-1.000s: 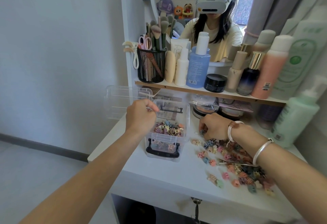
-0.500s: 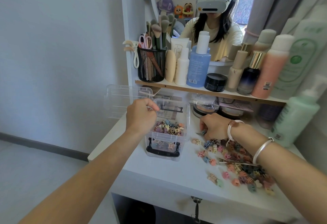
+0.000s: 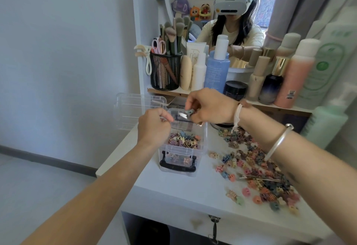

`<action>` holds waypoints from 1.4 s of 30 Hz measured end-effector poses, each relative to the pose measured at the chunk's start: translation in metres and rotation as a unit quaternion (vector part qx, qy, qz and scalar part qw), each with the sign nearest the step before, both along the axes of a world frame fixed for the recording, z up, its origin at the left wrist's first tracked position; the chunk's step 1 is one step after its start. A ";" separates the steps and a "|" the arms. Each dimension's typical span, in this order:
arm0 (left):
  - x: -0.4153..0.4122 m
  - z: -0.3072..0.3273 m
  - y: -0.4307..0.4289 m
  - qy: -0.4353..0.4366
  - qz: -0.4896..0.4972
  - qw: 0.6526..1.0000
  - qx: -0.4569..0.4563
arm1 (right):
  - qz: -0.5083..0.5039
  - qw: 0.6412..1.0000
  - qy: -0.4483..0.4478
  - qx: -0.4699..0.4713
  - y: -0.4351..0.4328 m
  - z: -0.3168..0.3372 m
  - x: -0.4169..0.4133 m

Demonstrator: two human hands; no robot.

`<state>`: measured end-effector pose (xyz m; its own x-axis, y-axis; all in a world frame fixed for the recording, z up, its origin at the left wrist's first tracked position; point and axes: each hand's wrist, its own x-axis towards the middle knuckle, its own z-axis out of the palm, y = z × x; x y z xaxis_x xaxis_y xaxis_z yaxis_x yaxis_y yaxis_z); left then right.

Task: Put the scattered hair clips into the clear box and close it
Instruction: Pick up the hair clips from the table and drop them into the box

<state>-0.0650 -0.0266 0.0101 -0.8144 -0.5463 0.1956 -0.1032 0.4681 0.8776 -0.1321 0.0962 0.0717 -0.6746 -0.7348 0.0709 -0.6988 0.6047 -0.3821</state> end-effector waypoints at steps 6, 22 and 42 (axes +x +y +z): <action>0.000 -0.001 -0.001 -0.005 0.001 1.000 -0.002 | 0.027 0.996 -0.082 0.036 -0.001 -0.007 0.004; 0.007 0.001 0.003 0.002 0.000 1.000 -0.003 | -0.034 0.971 0.002 0.235 0.059 -0.071 -0.001; 0.012 0.001 0.007 -0.003 -0.005 1.000 0.000 | -0.064 0.994 0.028 -0.088 0.038 -0.017 0.007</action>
